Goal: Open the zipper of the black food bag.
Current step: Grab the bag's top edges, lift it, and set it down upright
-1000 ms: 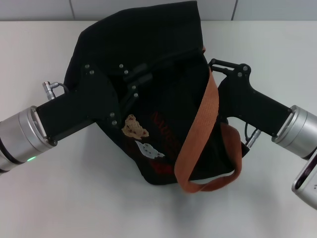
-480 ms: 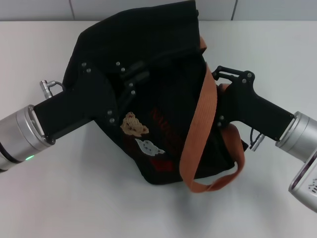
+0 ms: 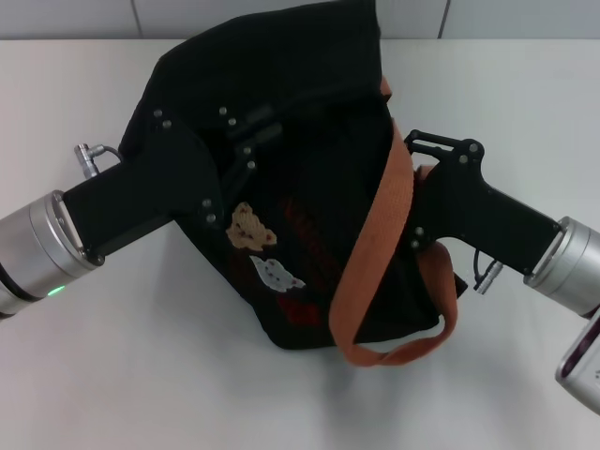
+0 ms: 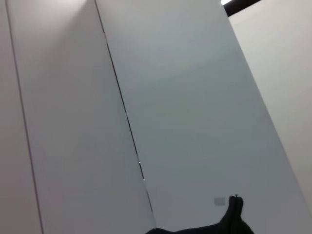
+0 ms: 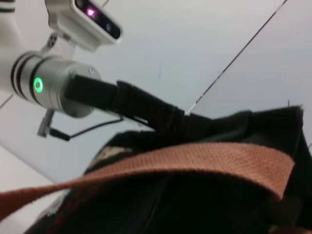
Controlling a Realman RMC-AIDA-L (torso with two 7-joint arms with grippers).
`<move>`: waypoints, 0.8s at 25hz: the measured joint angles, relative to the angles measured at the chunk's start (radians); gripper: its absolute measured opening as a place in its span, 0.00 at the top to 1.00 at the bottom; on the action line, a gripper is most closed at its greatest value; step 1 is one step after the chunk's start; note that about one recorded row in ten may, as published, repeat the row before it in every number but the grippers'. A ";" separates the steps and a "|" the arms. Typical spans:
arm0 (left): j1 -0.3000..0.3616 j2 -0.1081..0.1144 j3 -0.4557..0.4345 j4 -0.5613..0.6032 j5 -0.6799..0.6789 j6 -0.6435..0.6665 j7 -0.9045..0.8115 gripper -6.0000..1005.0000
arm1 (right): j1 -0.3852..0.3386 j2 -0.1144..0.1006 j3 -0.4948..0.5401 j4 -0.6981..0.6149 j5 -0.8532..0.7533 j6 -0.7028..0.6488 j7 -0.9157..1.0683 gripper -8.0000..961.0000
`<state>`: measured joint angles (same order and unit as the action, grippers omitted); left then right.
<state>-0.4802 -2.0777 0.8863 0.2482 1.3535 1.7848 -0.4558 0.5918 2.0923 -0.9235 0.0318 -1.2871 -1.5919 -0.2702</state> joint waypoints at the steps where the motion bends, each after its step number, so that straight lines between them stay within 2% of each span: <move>1: 0.000 0.001 -0.001 0.000 -0.006 0.000 -0.005 0.90 | -0.001 0.000 0.000 0.000 -0.001 -0.008 0.000 0.62; 20: 0.004 -0.001 0.009 -0.001 -0.023 0.006 -0.018 0.90 | 0.028 0.000 0.013 0.034 -0.007 -0.031 0.030 0.62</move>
<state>-0.4762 -2.0782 0.8957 0.2470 1.3306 1.7909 -0.4737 0.6202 2.0923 -0.9100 0.0658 -1.2940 -1.6230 -0.2400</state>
